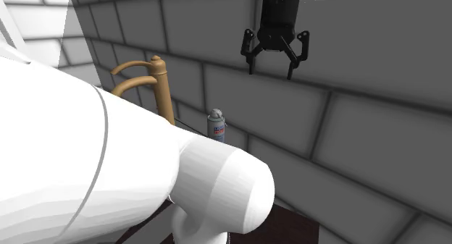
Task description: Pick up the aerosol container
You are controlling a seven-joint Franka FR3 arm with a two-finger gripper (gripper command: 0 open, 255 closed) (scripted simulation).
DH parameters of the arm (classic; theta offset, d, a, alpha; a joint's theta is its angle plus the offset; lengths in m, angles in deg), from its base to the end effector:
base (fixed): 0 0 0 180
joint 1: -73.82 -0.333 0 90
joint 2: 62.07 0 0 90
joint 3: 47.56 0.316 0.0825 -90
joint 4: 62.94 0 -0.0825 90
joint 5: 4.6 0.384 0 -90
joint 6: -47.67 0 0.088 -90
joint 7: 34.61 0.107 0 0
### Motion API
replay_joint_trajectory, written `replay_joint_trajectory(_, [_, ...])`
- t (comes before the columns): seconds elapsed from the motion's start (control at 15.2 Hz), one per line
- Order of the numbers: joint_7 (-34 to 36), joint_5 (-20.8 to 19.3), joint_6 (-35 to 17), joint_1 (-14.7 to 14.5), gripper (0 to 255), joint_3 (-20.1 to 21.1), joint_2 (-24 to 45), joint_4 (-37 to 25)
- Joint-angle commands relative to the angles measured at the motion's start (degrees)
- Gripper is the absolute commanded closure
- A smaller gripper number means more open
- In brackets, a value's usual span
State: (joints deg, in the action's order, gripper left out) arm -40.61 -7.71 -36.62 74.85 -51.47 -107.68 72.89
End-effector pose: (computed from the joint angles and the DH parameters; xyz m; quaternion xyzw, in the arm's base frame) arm 0.2911 -0.0374 0.5777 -0.9984 -0.0194 0.0523 0.0017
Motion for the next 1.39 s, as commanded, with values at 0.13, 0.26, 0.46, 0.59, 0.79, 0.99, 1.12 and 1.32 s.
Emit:
replay_joint_trajectory(0.13, [2.53,1.66,-2.76,-0.64,0,1.94,0.09,2.47])
replay_joint_trajectory(0.26, [5.05,3.31,-5.65,-1.41,0,3.88,0.53,4.66])
replay_joint_trajectory(0.46, [8.71,5.79,-10.22,-2.58,0,6.92,1.90,7.42])
replay_joint_trajectory(0.59, [11.13,7.35,-13.43,-3.46,0,8.95,3.30,8.87])
replay_joint_trajectory(0.79, [15.09,9.17,-18.50,-5.49,0,11.42,6.24,10.46])
replay_joint_trajectory(0.99, [20.03,9.55,-23.92,-9.61,0,11.95,10.29,11.33])
replay_joint_trajectory(1.12, [22.62,10.23,-27.50,-10.96,0,13.31,13.37,11.46])
replay_joint_trajectory(1.32, [27.84,9.23,-33.02,-16.22,0,12.05,18.87,11.02])
